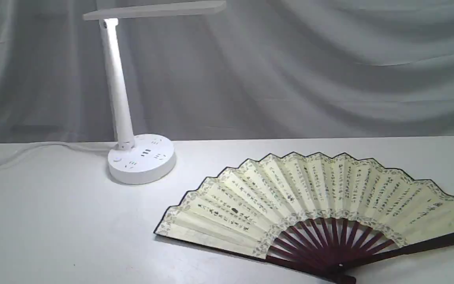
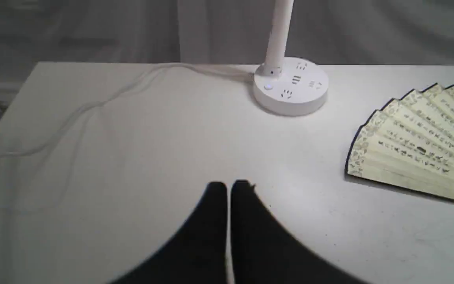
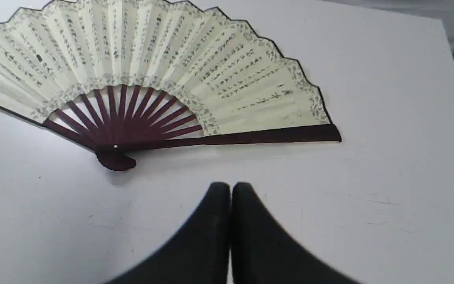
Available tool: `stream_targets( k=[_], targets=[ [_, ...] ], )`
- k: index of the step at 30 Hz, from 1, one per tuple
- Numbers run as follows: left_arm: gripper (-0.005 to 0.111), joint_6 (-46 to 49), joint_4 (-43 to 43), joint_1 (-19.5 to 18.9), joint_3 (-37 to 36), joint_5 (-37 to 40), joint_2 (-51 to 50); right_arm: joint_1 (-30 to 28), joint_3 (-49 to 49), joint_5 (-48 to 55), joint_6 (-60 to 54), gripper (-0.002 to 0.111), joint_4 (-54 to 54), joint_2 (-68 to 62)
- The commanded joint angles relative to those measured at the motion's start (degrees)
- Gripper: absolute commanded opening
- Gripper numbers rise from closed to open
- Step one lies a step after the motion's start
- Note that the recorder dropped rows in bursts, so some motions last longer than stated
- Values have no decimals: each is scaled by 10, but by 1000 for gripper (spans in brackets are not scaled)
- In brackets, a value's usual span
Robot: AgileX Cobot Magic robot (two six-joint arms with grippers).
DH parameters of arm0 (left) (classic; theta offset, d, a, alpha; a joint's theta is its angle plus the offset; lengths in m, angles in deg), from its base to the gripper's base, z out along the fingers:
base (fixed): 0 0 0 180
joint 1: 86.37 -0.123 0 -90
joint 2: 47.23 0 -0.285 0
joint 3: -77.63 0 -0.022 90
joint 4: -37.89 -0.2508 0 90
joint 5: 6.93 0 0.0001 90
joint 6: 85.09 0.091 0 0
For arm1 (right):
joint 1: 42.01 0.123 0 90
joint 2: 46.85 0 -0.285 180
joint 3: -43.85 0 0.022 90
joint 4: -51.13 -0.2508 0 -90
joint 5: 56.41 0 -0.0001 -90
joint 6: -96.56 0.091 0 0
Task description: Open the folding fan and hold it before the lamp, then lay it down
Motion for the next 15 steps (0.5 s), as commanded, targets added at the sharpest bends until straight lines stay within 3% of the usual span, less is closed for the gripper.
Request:
stream_targets(
  k=[1, 5, 15],
  targets=[
    [0, 0, 0, 0, -2, 35, 60, 0, 1, 29, 3, 0, 15, 62],
    [0, 0, 0, 0, -2, 75, 126, 0, 1, 42, 1, 0, 26, 127],
    [0, 2, -10, 1, -2, 93, 239, 0, 1, 117, 1, 0, 37, 269]
  ],
)
